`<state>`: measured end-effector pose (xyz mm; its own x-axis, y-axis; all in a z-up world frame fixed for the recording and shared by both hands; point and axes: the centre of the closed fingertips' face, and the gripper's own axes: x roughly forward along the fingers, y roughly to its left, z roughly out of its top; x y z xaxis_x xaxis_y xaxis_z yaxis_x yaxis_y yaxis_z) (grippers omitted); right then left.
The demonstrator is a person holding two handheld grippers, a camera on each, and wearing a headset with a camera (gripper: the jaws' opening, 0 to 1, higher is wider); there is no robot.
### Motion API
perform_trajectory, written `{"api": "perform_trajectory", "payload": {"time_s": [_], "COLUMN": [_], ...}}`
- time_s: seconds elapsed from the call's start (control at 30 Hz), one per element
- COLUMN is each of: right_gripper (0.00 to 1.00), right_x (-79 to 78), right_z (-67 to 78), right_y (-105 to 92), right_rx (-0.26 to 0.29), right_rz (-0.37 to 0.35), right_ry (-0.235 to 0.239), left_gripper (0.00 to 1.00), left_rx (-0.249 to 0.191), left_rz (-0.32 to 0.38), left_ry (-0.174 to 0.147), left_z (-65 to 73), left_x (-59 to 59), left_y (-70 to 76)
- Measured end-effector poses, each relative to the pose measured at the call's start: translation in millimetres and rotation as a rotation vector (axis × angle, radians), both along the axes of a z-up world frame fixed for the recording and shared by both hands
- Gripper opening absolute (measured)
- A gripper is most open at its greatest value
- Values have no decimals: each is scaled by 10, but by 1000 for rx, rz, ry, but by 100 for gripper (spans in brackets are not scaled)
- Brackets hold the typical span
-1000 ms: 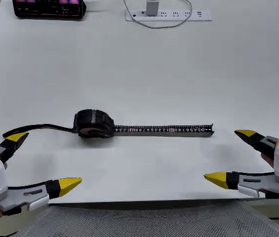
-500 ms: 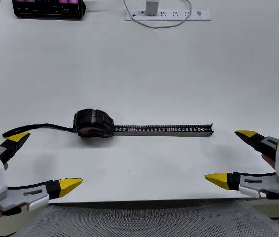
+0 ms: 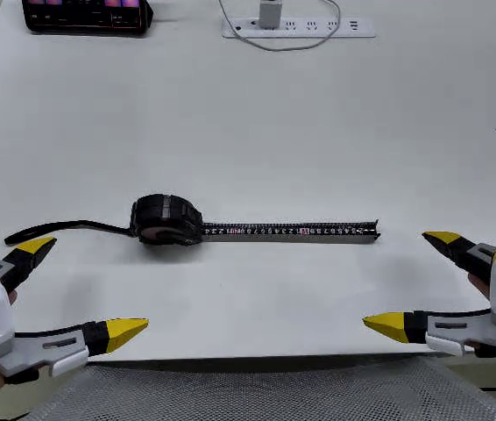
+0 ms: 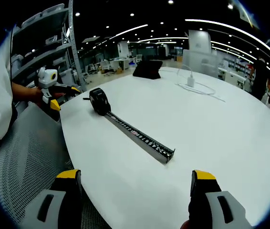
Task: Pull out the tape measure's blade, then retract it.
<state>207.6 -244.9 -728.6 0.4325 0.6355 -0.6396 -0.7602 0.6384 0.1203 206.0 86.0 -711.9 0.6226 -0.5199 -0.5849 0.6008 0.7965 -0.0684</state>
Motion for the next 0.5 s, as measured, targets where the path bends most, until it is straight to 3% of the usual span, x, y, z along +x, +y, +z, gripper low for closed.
{"api": "perform_trajectory", "payload": {"time_s": [0.5], "right_gripper": [96], "right_x": [-9], "right_z": [-1], "right_y": [-14], "right_rx": [-4], "right_rz": [-1], "right_ry": [1], "left_gripper": [99], "left_rx": [-9], "left_rz": [-4], "left_ry": [0], "left_z": [26], "left_x": [9], "left_y": [-35]}}
